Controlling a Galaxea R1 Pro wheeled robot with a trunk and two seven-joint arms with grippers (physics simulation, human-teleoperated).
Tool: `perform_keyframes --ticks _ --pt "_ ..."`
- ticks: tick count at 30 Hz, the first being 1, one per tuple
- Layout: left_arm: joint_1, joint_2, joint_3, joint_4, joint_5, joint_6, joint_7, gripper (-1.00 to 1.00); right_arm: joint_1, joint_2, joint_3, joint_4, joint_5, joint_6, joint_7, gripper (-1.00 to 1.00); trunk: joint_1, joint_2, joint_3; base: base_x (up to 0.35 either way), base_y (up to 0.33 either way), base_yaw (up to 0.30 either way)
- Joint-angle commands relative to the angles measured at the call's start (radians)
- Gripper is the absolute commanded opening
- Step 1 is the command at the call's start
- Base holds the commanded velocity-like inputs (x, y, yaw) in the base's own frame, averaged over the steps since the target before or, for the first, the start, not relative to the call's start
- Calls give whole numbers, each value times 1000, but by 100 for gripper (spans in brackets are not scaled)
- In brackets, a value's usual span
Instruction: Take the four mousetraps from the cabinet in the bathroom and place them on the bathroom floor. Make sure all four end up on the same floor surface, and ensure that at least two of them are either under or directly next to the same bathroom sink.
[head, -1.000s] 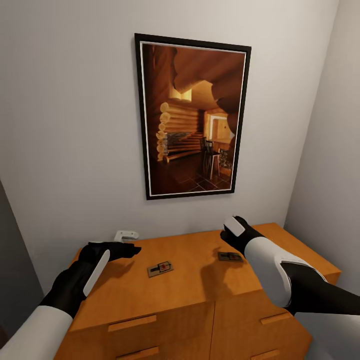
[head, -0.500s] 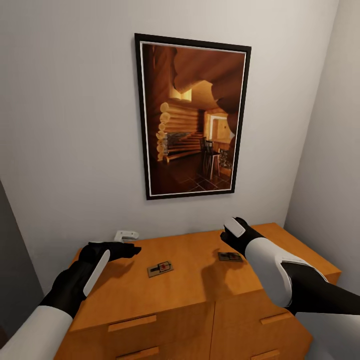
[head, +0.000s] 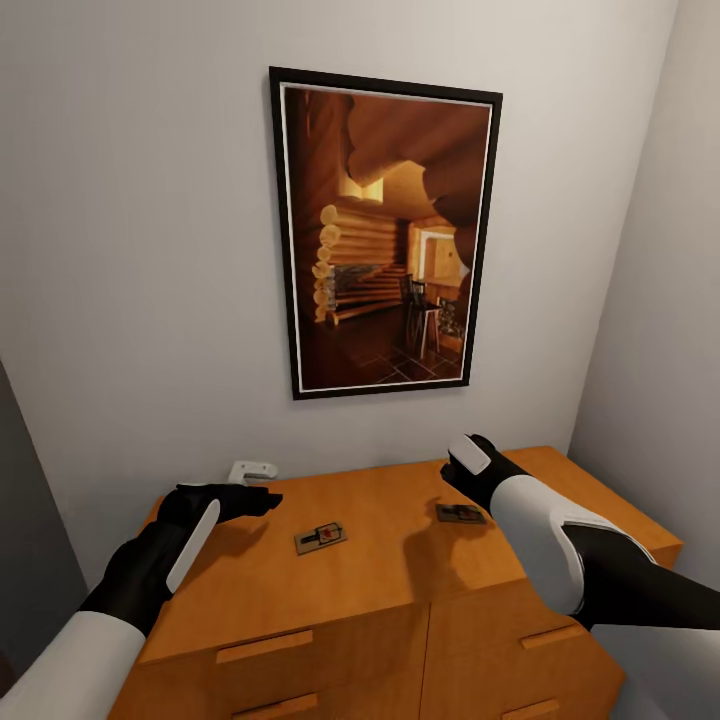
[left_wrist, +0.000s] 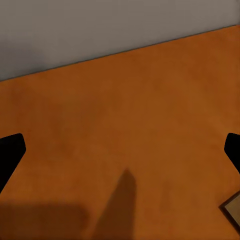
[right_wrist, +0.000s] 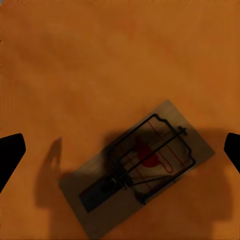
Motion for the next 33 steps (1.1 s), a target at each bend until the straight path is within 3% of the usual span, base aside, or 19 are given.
perform_keyframes --ticks 1,16,18,23,33 --pt "-1 1 -1 -1 0 4 -2 100 0 1 -8 -3 7 9 -4 100 0 -1 -1 0 0 0" --pt "-1 1 -1 -1 -2 4 -2 100 0 3 -8 -3 30 8 -4 100 0 -1 -1 0 0 0" --pt "1 -10 1 -12 6 15 -3 100 0 15 -20 9 18 -4 -12 100 0 -1 -1 0 0 0" --pt "1 -10 1 -23 6 16 -3 100 0 16 -50 37 11 -32 -14 100 0 -1 -1 0 0 0" --pt "1 -26 2 -23 31 15 -6 100 0 -17 -55 60 38 -75 -4 100 0 -1 -1 0 0 0"
